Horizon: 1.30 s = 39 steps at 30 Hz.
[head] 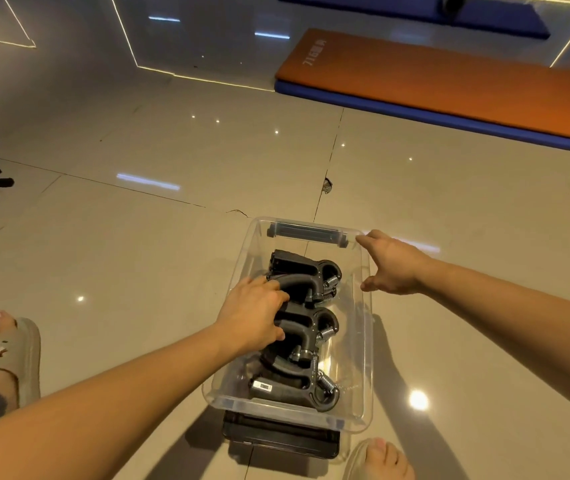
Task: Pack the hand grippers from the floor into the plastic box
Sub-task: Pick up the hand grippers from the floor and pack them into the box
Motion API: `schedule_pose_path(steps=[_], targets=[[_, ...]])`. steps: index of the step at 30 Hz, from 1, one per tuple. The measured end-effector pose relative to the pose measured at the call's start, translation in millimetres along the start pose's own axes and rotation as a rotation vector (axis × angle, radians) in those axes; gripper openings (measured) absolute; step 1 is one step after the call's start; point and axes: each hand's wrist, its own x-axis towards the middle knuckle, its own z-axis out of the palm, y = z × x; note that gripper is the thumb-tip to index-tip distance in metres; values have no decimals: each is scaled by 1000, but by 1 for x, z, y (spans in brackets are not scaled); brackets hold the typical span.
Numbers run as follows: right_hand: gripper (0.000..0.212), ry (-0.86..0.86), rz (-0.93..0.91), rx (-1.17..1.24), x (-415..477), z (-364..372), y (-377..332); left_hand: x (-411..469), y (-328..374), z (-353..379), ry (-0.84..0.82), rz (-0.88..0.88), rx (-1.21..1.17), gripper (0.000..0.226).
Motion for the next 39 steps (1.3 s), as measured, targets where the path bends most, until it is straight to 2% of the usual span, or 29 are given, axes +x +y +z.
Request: schedule_pose_path(steps=[6,9,22,26,30,34,39], targets=[[108,-86,-34,-13,4,3,16,13,6,5,-107,-39,20,70],[112,-104,-44,-16,6,6,20,17,6,12,-121,-70,36,65],[114,-107,-37,-43,8,7,22,18,9,11,-152,-102,178,46],[113,-95,-23,-69,6,6,18,18,9,8,-163,-103,153,52],[107,-28,-26,-51,-2,-5,2,11,7,-12,-96,-98,2,70],[90,118,-102,75,-8,-28,-43,-11,-14,-56,44,-145,-116,61],[72,187,-280,261,-9,-59,-133,-65,-65,-122,103,-338,-184,53]])
